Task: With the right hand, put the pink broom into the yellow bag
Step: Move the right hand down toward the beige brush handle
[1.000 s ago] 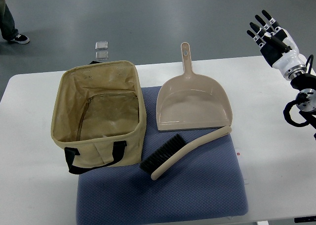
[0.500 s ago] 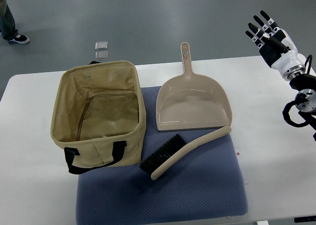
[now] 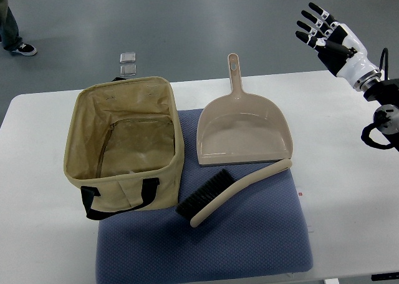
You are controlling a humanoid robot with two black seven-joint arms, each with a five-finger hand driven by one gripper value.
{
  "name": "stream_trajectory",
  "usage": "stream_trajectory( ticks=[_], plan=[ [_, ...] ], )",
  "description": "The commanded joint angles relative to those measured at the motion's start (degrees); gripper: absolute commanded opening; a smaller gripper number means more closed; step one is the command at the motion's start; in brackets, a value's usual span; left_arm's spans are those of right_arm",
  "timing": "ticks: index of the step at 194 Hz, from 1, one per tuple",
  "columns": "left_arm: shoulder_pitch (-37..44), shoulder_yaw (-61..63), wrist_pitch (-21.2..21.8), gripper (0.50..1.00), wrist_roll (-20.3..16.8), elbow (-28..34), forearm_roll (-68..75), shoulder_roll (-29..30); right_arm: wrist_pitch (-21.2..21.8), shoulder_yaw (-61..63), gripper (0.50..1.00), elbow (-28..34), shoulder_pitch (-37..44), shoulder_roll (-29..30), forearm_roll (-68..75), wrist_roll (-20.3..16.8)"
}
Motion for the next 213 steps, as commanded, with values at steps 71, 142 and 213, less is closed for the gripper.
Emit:
stream_trajectory(
  ticks=[71,142,213],
  plan=[
    [0.01,0.0,0.0,1.0,0.01,-0.05,-0.01,0.0,6.21,-5.66,0.926,21.05,2.07,-10.15,-41.04,6.9],
    [0.01,0.0,0.0,1.0,0.01,0.04,-0.01,0.0,-15.93,-22.71,0.924,30.19,1.9,-11.64,-68.19,6.72],
    [-0.08,0.0,0.0,1.0,0.01,0.04,-0.01,0.0,-27.45,-31.85,0.913,29.92,1.46,-11.02,-77.78,1.18]
  ],
)
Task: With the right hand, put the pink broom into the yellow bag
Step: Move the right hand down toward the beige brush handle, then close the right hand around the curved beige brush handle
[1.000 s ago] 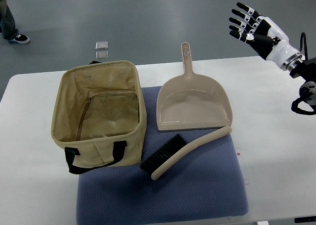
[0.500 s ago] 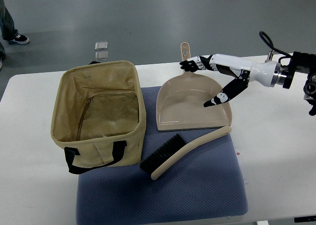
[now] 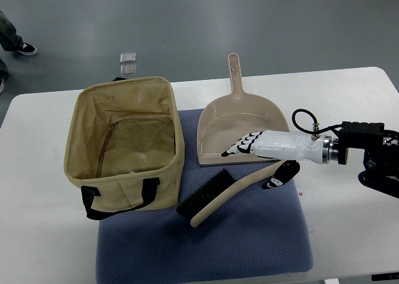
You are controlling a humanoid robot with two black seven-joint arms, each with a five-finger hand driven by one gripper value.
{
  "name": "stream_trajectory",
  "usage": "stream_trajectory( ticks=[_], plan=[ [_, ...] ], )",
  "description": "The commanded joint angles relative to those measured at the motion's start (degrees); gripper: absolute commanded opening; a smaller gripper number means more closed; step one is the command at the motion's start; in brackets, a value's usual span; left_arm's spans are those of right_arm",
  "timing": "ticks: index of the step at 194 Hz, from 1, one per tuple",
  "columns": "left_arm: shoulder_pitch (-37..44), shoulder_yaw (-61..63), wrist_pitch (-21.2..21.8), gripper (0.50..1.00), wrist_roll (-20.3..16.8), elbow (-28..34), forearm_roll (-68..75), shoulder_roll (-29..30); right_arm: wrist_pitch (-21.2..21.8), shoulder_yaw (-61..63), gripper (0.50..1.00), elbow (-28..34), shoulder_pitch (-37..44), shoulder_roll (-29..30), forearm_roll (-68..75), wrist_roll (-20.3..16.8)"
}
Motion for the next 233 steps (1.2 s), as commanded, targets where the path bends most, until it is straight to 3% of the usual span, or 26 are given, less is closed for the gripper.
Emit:
stream_trajectory(
  ticks=[1,33,56,88,176,189,192,233],
  plan=[
    [0.05,0.0,0.01,1.0,-0.01,-0.05,0.0,0.0,-2.34,-1.98,0.913,-0.34,-0.02,0.01,-1.46,-2.09],
    [-0.04,0.0,0.01,1.0,-0.01,0.04,0.0,0.0,-3.31,-3.57,0.86,-0.6,-0.02,-0.17,-4.09,-2.79],
    [0.05,0.0,0.01,1.0,-0.01,-0.05,0.0,0.0,-3.93,-3.83,0.782,-0.78,-0.02,-0.43,-4.97,-3.94],
    [0.05,0.0,0.01,1.0,-0.01,0.04,0.0,0.0,-5.68,-4.62,0.633,-2.18,0.07,-0.34,-6.11,-5.43],
    [-0.04,0.0,0.01,1.0,-0.01,0.04,0.0,0.0,-6.65,-7.17,0.617,-2.27,-0.02,-0.08,-6.2,-6.57],
    [0.05,0.0,0.01,1.0,-0.01,0.04,0.0,0.0,-7.53,-7.17,0.537,-2.27,-0.02,-0.25,-6.2,-6.57],
    [0.05,0.0,0.01,1.0,-0.01,-0.05,0.0,0.0,-7.88,-7.17,0.5,-2.36,-0.02,-0.34,-6.2,-6.66],
    [0.05,0.0,0.01,1.0,-0.01,-0.05,0.0,0.0,-11.93,-6.99,0.5,-2.36,0.68,-0.87,-6.11,-6.92]
  ],
)
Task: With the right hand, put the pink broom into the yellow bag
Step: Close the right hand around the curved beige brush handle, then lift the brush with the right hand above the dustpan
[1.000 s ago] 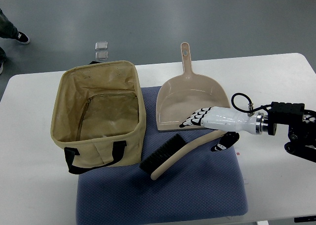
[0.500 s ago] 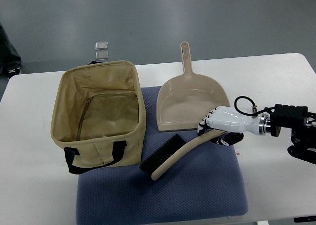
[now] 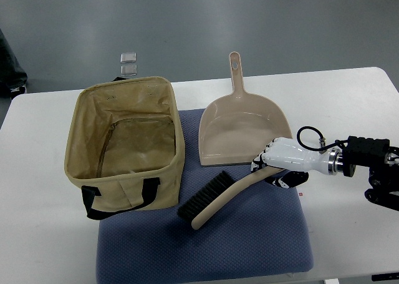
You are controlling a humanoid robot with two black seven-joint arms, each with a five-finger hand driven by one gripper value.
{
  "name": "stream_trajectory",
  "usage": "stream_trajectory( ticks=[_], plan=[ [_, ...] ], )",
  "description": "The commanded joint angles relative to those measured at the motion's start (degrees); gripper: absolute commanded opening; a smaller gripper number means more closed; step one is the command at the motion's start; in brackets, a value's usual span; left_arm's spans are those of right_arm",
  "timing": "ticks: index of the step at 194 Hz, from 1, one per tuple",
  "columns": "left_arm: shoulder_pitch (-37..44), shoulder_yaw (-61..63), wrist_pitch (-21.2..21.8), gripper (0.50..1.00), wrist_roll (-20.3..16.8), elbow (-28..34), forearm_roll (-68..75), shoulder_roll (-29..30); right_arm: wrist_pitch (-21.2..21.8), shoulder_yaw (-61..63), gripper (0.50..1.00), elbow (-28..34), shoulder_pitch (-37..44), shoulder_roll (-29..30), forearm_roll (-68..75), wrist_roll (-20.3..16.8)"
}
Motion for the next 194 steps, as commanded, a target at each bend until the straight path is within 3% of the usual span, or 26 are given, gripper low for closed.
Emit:
stream_trajectory(
  ticks=[1,39,89,146,194],
  plan=[
    [-0.06,0.0,-0.01,1.0,0.0,0.04,0.0,0.0,-2.62,0.3,0.5,0.01,0.35,-0.23,0.19,-0.04],
    [-0.06,0.0,-0.01,1.0,0.0,-0.04,0.0,0.0,-8.51,0.91,0.5,0.1,2.81,-2.16,0.8,0.31],
    [-0.06,0.0,-0.01,1.0,0.0,0.04,0.0,0.0,-11.85,1.18,0.5,0.1,10.72,-7.61,1.51,1.28],
    [-0.06,0.0,-0.01,1.0,0.0,-0.04,0.0,0.0,-10.54,6.98,0.5,-0.07,18.8,-11.21,7.92,2.34],
    [-0.06,0.0,-0.01,1.0,0.0,-0.04,0.0,0.0,-8.16,6.98,0.5,-2.01,27.95,-10.42,10.03,2.16]
  ],
)
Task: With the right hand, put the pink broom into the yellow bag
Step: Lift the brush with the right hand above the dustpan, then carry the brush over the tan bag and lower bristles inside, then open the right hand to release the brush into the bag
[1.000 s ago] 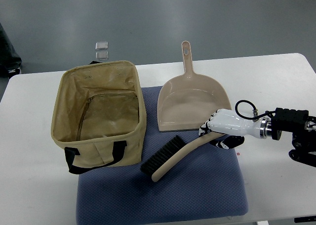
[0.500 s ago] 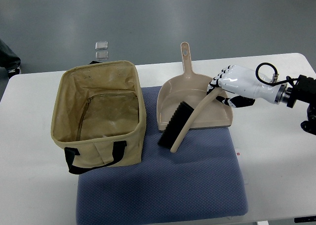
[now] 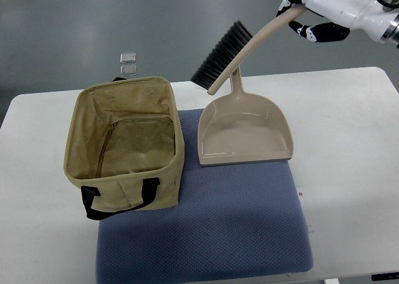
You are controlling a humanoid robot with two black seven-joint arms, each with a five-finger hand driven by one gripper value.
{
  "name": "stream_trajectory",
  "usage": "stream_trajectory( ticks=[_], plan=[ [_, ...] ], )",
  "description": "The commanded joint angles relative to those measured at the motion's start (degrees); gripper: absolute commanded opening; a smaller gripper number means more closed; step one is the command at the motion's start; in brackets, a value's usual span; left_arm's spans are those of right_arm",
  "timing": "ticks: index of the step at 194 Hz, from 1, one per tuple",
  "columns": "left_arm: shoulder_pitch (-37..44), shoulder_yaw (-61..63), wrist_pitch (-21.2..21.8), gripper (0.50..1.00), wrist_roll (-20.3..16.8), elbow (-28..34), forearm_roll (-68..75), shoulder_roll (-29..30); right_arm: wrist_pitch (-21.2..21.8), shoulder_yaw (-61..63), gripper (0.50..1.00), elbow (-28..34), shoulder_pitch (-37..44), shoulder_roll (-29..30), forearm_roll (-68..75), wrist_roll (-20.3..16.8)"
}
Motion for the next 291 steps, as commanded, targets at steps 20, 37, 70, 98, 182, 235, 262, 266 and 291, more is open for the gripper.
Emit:
stream_trajectory(
  ticks=[20,37,70,98,182,235,262,266,291],
  plan=[
    [-0.06,0.0,0.0,1.0,0.01,-0.04,0.0,0.0,2.57,0.01,0.5,-1.9,7.01,4.42,0.22,-0.17],
    [0.03,0.0,0.0,1.0,0.01,-0.04,0.0,0.0,3.71,0.01,0.5,-2.34,8.33,8.89,0.05,-0.25],
    [-0.06,0.0,0.0,1.0,0.01,-0.04,0.0,0.0,3.8,-0.16,0.5,-2.86,8.51,17.59,-0.83,-0.43],
    [0.03,0.0,0.0,1.0,0.01,-0.04,0.0,0.0,3.8,-0.6,0.5,-4.01,7.98,24.89,-3.29,-0.52],
    [0.03,0.0,0.0,1.0,0.01,0.05,0.0,0.0,3.19,-0.87,0.721,-9.81,3.5,31.66,-5.23,-0.34],
    [0.03,0.0,0.0,1.0,0.01,0.05,0.0,0.0,3.72,0.01,0.797,-12.27,2.53,30.35,-4.08,0.1],
    [-0.06,0.0,0.0,1.0,0.01,-0.04,0.0,0.0,3.8,1.51,0.797,-12.36,2.36,28.23,0.4,0.19],
    [0.03,0.0,0.0,1.0,0.01,0.05,0.0,0.0,3.8,1.95,0.797,-12.36,2.18,27.8,1.98,0.19],
    [0.03,0.0,0.0,1.0,0.01,0.05,0.0,0.0,7.31,5.46,0.797,-12.36,-0.28,24.9,13.57,0.19]
  ],
)
